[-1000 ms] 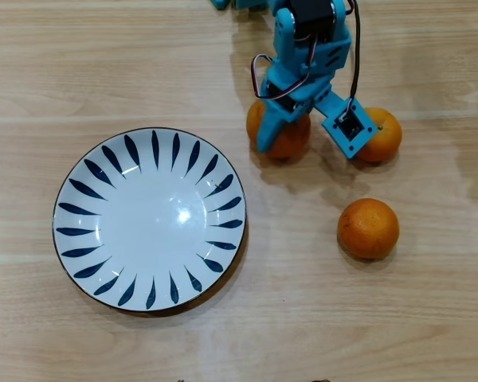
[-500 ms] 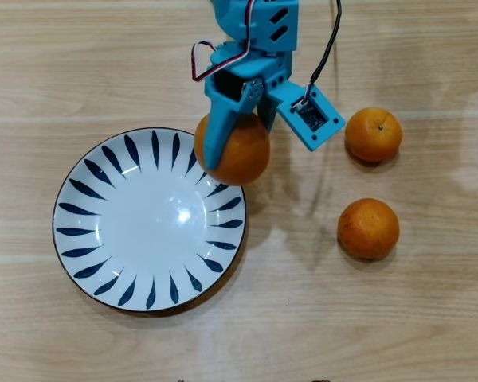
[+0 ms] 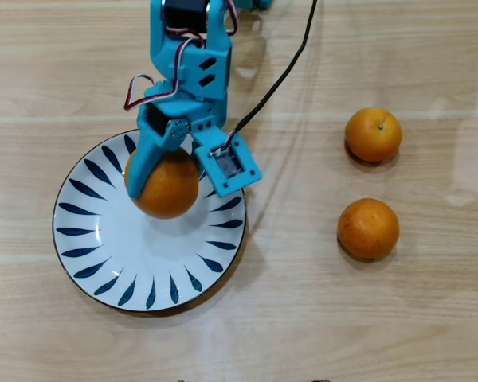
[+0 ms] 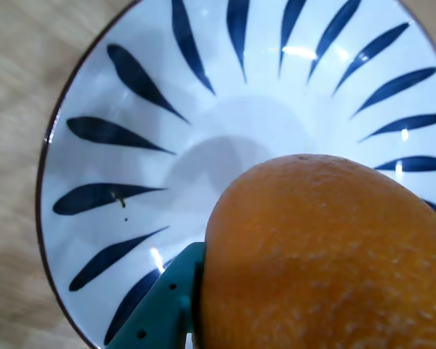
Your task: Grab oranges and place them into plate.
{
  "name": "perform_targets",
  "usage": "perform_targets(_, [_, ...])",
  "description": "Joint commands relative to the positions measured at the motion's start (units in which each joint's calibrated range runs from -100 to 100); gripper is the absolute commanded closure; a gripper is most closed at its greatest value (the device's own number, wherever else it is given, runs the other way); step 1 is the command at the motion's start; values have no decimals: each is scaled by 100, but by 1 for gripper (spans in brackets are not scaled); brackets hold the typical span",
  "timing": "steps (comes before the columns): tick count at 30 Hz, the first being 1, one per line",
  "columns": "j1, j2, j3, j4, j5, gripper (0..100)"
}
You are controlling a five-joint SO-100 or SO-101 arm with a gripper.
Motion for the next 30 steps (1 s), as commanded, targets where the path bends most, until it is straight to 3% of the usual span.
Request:
perform_targets(1, [98, 45, -447, -290, -21, 72])
perform_targets(5, [65, 147, -456, -324, -26, 58])
perform_targets(13, [25, 147, -465, -367, -26, 58])
perform_targets(17, [25, 62, -465, -290, -220, 64])
perform_targets(18, [-56, 37, -484, -281, -236, 72])
perform_targets(21, [-362, -183, -637, -204, -230, 82])
perform_targets(26, [-1209, -360, -1380, 475, -303, 83])
perform_targets(30, [-1749, -360, -1959, 1128, -690, 84])
